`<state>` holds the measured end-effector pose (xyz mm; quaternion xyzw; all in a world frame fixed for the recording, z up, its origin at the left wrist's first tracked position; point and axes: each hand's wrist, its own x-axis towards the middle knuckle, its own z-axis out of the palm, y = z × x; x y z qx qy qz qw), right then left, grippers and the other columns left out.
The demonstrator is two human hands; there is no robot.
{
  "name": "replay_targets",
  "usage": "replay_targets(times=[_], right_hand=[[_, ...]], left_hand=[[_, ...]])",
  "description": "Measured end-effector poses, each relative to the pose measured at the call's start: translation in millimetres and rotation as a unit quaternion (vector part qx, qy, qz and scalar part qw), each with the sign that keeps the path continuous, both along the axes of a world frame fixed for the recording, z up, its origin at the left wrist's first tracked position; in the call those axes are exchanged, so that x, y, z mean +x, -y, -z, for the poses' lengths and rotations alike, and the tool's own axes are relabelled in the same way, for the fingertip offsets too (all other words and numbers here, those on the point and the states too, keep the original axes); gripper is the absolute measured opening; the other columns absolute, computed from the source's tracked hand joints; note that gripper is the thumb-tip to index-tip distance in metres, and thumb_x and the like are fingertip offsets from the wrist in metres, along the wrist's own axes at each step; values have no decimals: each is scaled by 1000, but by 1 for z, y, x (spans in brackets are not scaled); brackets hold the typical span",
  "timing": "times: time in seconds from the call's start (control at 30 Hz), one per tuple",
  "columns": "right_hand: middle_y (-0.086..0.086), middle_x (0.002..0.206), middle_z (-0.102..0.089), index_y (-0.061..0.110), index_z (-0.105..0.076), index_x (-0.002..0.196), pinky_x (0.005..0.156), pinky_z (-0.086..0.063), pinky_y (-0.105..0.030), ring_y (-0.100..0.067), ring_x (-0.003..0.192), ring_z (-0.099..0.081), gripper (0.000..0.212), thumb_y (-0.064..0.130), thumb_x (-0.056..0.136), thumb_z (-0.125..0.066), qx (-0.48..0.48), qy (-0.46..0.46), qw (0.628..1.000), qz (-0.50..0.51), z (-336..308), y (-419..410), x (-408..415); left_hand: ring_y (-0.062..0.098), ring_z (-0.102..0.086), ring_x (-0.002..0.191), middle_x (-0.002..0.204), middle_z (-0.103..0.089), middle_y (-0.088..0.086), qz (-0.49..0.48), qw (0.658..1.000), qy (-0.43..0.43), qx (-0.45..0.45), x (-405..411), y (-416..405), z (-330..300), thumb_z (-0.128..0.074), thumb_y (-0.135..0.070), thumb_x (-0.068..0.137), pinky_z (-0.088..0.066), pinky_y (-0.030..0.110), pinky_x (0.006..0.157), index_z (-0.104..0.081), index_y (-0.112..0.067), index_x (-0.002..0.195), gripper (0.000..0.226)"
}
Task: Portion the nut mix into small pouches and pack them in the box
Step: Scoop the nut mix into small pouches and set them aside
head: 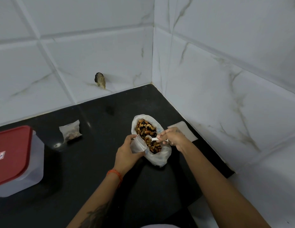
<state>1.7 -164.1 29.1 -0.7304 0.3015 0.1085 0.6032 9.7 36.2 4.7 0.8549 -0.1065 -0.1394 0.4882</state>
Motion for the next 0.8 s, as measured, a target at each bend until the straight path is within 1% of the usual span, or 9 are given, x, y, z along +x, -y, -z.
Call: replay_targets(times=[0.13, 0.23, 0.33, 0.4, 0.5, 0.57, 0.67, 0.73, 0.8], right_hand=[[-8, 74, -70, 6, -68, 82, 35, -30, -10, -3, 44, -52, 5, 8, 80, -73, 22, -3, 1000, 8, -2, 5, -2], [-7, 71, -70, 7, -68, 80, 35, -30, -10, -4, 45, -51, 4, 5, 81, -71, 42, 1, 999, 14, -2, 7, -4], [-5, 70, -72, 7, -69, 83, 35, -29, -11, -4, 48, -51, 1, 7, 82, -70, 50, 3, 998, 22, -1, 8, -7], [-7, 76, -73, 8, -69, 83, 36, -30, -11, -5, 53, -51, 1, 9, 83, -69, 53, 2, 998, 33, -1, 9, -8], [-8, 81, -73, 7, -69, 87, 37, -31, -11, -6, 57, -51, 5, 10, 84, -69, 62, 4, 996, 58, -3, 11, -11], [-6, 80, -72, 5, -69, 91, 36, -32, -11, -5, 56, -52, 9, 9, 84, -69, 74, 16, 994, 74, -6, 12, -14], [-6, 79, -73, 4, -69, 93, 37, -32, -11, -4, 54, -52, 10, 10, 85, -68, 89, 37, 992, 77, -12, 13, -17], [-7, 81, -73, 4, -69, 94, 38, -33, -11, -4, 53, -52, 11, 10, 85, -68, 95, 54, 992, 68, -19, 11, -19], [-8, 83, -73, 5, -69, 94, 38, -33, -11, -3, 53, -53, 10, 10, 85, -68, 106, 75, 990, 54, -28, 7, -22]], left_hand=[[5, -43, 113, 136, -51, 0, 3, 1000, -9, -10, 0, -1, 0, -80, -26, 73, -38, 19, 88, -42, -31, 127, 66], [7, -42, 118, 138, -48, -1, 12, 1000, -18, -17, 1, -4, -1, -80, -28, 73, -38, 21, 91, -41, -31, 129, 68], [7, -43, 115, 135, -49, -1, 10, 999, -24, -29, 2, -10, -1, -80, -28, 72, -39, 19, 88, -43, -30, 128, 68], [10, -48, 115, 132, -51, -1, 3, 999, -18, -31, 4, -12, -1, -81, -28, 72, -42, 20, 88, -44, -31, 127, 67], [14, -49, 118, 129, -52, -3, 3, 1000, -10, -28, 7, -12, -3, -81, -28, 71, -45, 27, 94, -44, -33, 126, 66], [12, -47, 117, 126, -50, -7, 8, 1000, 2, -26, 8, -11, -5, -81, -28, 71, -44, 26, 94, -44, -33, 125, 66], [7, -44, 114, 123, -47, -10, 0, 999, 32, -26, 9, -9, -8, -82, -31, 69, -39, 20, 87, -46, -35, 123, 66], [6, -44, 113, 124, -47, -9, -5, 999, 45, -27, 12, -8, -11, -82, -32, 68, -39, 21, 87, -47, -35, 124, 66], [7, -45, 114, 125, -49, -9, 1, 998, 48, -36, 15, -6, -15, -83, -33, 68, -42, 25, 91, -47, -35, 124, 66]])
